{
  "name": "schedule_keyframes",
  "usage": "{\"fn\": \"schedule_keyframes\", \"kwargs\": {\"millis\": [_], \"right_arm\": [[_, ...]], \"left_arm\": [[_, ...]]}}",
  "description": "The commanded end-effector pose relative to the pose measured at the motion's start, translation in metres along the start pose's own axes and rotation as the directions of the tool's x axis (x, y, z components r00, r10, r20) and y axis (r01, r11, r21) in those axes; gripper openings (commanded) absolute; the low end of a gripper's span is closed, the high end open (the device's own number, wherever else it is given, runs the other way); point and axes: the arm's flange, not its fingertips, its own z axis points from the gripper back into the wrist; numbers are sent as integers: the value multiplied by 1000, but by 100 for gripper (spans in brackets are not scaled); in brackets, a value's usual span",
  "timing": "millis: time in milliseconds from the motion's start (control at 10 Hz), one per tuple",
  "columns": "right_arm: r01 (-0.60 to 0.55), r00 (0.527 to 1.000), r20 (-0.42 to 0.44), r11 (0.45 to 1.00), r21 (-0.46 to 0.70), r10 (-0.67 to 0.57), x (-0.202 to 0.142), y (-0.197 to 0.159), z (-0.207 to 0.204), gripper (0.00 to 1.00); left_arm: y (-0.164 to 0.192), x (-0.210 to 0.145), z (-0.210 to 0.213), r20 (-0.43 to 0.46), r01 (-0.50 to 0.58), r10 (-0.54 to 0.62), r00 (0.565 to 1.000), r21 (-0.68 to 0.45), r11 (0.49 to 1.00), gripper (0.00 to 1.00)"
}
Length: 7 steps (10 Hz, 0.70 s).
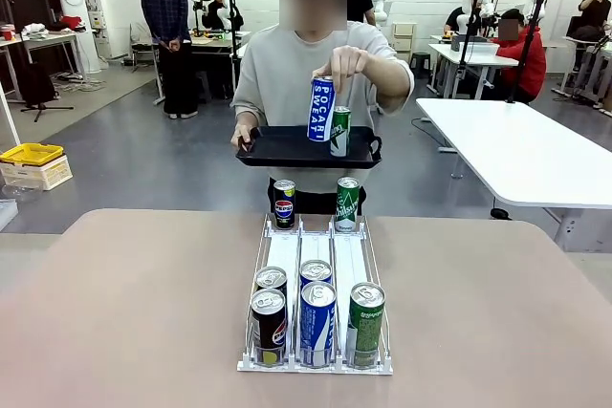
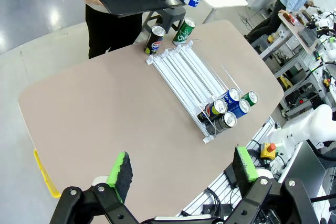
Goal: Retrieve and hand over the desired beverage to the person.
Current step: Pick up another can of the same type that the person held from the Automatic Can Dispenser.
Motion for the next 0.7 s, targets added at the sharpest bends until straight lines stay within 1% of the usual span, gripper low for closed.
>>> {"fn": "schedule_keyframes", "kwargs": {"millis": [0,600], "right_arm": [[-14,1000,20,1000,26,14,0,-2,-3,100],[-14,1000,20,1000,26,14,0,-2,-3,100]], "left_arm": [[0,0,1,9,11,-11,1000,-12,1000,100],[0,0,1,9,11,-11,1000,-12,1000,100]]}}
